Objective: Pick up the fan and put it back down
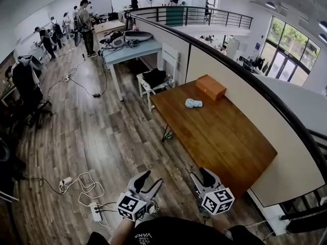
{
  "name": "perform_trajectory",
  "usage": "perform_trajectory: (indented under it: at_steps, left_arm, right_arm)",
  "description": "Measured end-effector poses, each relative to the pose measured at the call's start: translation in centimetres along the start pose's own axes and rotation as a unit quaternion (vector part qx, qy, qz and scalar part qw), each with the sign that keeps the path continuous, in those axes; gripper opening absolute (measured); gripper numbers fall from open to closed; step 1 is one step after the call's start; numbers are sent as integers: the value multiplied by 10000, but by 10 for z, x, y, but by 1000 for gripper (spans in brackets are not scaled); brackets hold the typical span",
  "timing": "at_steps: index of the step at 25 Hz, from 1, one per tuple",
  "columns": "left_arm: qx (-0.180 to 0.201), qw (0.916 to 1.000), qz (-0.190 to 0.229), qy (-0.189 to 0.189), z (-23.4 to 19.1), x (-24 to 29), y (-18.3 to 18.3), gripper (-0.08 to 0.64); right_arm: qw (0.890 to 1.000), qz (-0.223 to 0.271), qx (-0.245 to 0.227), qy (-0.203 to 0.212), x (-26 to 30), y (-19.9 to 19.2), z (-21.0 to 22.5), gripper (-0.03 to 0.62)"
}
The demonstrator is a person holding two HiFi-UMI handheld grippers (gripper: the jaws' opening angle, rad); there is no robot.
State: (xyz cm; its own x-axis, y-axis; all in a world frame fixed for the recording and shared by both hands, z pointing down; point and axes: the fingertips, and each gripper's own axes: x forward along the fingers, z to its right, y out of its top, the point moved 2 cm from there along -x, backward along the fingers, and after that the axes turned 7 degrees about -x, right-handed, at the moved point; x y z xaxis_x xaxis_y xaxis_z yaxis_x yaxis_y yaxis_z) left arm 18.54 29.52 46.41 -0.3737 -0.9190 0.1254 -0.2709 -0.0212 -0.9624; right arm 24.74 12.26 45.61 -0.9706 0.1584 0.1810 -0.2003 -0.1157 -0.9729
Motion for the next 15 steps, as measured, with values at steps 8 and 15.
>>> perform_trajectory:
  at_steps: [8,15]
  left_arm:
    - [124,9999,-64,-98,-78,-1,24,249]
    - [178,9998,-2,-81,-146,-9,43,249]
  right_arm:
    - [9991,-203,-86,-364,66,12,-2,202]
    - [9985,-191,-218,-463,113,29,-8,202]
